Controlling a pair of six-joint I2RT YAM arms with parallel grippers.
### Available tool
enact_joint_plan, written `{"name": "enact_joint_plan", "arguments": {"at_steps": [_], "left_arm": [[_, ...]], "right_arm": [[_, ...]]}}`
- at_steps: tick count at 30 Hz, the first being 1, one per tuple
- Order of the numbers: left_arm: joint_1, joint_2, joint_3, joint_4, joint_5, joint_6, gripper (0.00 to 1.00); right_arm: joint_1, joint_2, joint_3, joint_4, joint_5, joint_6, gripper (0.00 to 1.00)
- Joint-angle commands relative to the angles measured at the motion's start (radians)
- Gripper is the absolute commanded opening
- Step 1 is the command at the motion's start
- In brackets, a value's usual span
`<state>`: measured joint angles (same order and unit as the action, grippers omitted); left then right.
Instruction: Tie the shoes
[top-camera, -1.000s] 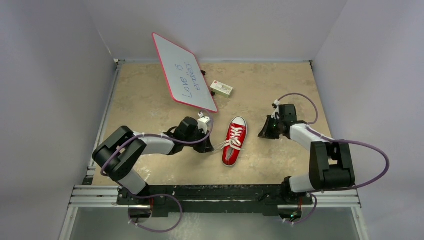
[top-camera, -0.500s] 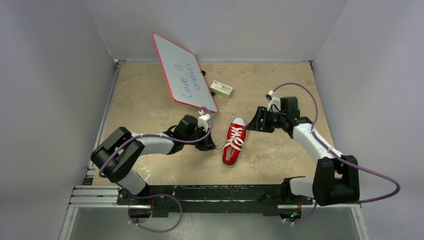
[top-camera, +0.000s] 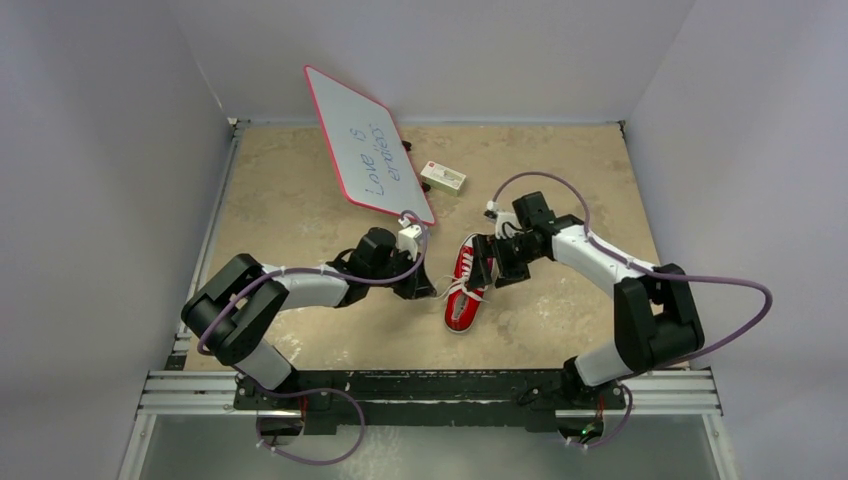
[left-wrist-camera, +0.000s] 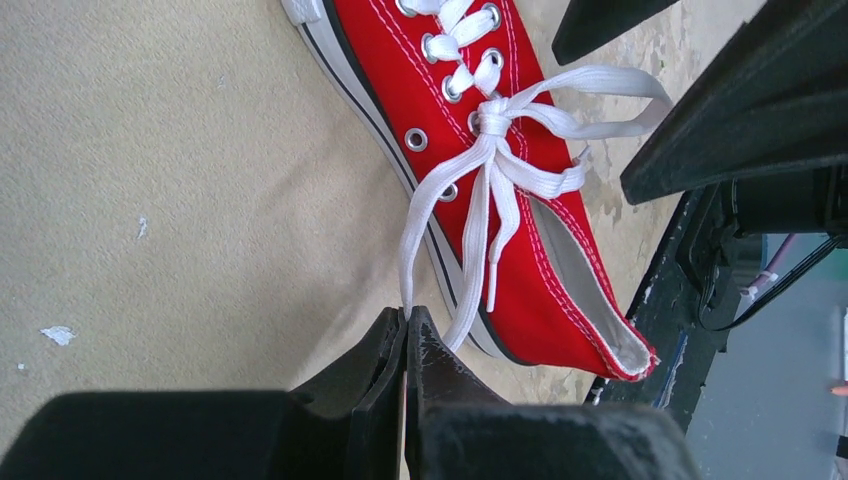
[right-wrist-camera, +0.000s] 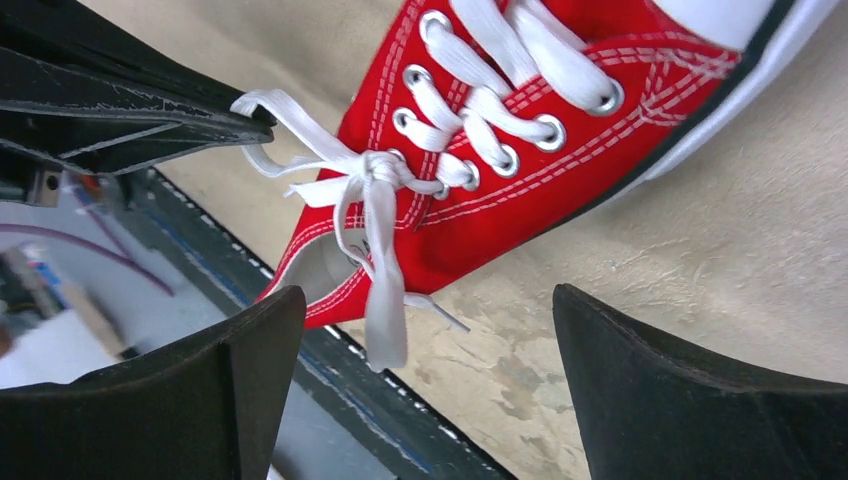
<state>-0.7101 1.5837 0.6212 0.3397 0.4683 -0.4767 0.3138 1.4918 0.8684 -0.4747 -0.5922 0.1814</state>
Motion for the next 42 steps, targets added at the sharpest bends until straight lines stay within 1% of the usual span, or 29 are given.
{"name": "enact_joint_plan", "arguments": {"at_steps": [1, 3, 5, 7, 8, 11, 13, 16, 17, 18, 20, 23, 26, 29, 34, 39, 42], "left_arm": [[-0.007, -0.014, 0.015, 0.076, 0.017, -0.014, 0.00], [-0.008, -0.011, 0.014, 0.084, 0.015, -0.014, 0.00], [-0.009, -0.010, 0.011, 0.096, 0.013, -0.017, 0.00], [-0.008, -0.008, 0.008, 0.103, 0.013, -0.017, 0.00], [-0.008, -0.008, 0.008, 0.106, 0.016, -0.016, 0.00], [-0.008, -0.008, 0.004, 0.114, 0.019, -0.013, 0.00], [-0.008, -0.013, -0.001, 0.123, 0.019, -0.013, 0.00], [-0.007, -0.019, -0.017, 0.161, 0.015, -0.026, 0.00], [-0.008, -0.020, -0.025, 0.175, 0.014, -0.032, 0.00], [-0.008, -0.018, -0.032, 0.185, 0.013, -0.036, 0.00], [-0.006, -0.017, -0.046, 0.206, 0.013, -0.044, 0.00], [-0.007, -0.016, -0.060, 0.230, 0.016, -0.057, 0.00], [-0.007, -0.020, -0.072, 0.246, 0.015, -0.065, 0.00], [-0.008, -0.023, -0.082, 0.253, 0.012, -0.069, 0.00], [-0.009, -0.019, -0.087, 0.267, 0.007, -0.080, 0.00], [-0.008, -0.020, -0.083, 0.274, 0.009, -0.088, 0.00], [-0.007, -0.024, -0.084, 0.266, 0.009, -0.088, 0.00]], "right_arm": [[0.047, -0.059, 0.102, -0.103, 0.213, -0.071, 0.95], [0.081, -0.063, 0.130, -0.122, 0.281, -0.079, 0.95], [0.146, -0.045, 0.196, -0.173, 0.381, -0.125, 0.95], [0.198, -0.041, 0.218, -0.192, 0.504, -0.208, 0.93], [0.207, -0.060, 0.204, -0.174, 0.513, -0.265, 0.92], [0.215, -0.179, 0.115, -0.086, 0.460, -0.508, 0.89], [0.216, -0.247, 0.072, -0.046, 0.412, -0.616, 0.89], [0.219, -0.302, 0.013, -0.039, 0.280, -0.751, 0.88], [0.221, -0.310, -0.010, -0.051, 0.229, -0.826, 0.88], [0.222, -0.315, -0.030, -0.059, 0.202, -0.885, 0.87], [0.228, -0.333, -0.067, -0.027, 0.198, -0.948, 0.82], [0.230, -0.360, -0.112, 0.066, 0.216, -0.984, 0.79], [0.232, -0.346, -0.134, 0.114, 0.244, -1.013, 0.76], [0.247, -0.322, -0.141, 0.154, 0.277, -1.030, 0.68], [0.260, -0.281, -0.137, 0.209, 0.261, -1.022, 0.62], [0.275, -0.236, -0.128, 0.247, 0.278, -0.997, 0.52], [0.278, -0.227, -0.124, 0.264, 0.313, -0.981, 0.42]]}}
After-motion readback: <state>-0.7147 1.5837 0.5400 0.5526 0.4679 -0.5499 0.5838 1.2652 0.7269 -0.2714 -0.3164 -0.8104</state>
